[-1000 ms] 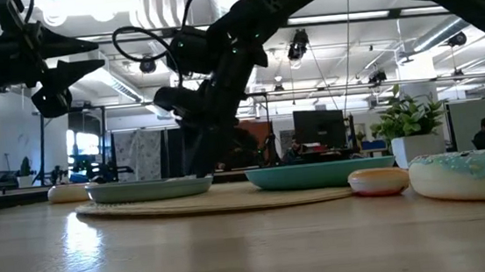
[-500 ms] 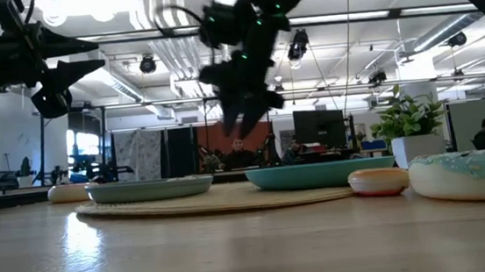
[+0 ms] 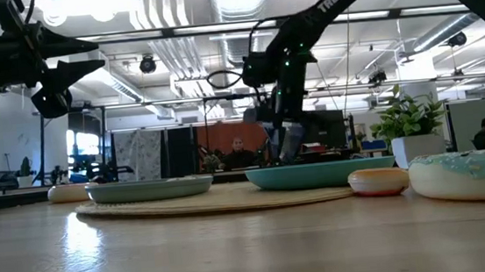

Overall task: Pick & Place donuts
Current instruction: Put the small blue donut on the light blue plate

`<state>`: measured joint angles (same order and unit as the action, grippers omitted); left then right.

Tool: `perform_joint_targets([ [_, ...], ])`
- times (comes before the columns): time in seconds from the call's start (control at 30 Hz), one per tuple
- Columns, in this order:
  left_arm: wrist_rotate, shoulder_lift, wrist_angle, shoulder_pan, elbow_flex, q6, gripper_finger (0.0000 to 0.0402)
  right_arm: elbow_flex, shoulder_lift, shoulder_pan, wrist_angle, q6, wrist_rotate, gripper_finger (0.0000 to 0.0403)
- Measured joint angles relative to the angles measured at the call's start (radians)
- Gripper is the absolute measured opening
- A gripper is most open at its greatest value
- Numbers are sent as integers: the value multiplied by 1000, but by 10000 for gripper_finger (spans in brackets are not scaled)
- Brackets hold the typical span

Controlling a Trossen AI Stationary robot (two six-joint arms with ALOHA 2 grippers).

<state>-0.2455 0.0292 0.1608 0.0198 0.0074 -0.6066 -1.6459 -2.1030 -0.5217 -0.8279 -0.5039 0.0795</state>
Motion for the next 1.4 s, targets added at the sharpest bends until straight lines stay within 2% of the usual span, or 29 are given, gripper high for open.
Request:
perform_joint_targets([
  [0.27,-2,0,0,0,0,-22,103,-1,-11,-34,4,38,15,154],
  [0.4,-3,0,0,0,0,-23,103,3,-11,-43,13,49,-54,142],
  [0.73,-3,0,0,0,0,-33,103,40,-12,-44,44,33,-63,148],
  [0.9,-3,0,4,0,0,-186,103,12,-7,-32,54,86,-122,150],
  [1.1,-3,0,3,0,0,-358,103,-30,-1,26,33,404,-138,143],
  [1.27,-3,0,3,0,0,-434,103,-29,-50,11,-9,307,-142,141],
  [1.4,-40,0,5,0,0,-521,103,-40,-26,15,-6,278,-224,141],
])
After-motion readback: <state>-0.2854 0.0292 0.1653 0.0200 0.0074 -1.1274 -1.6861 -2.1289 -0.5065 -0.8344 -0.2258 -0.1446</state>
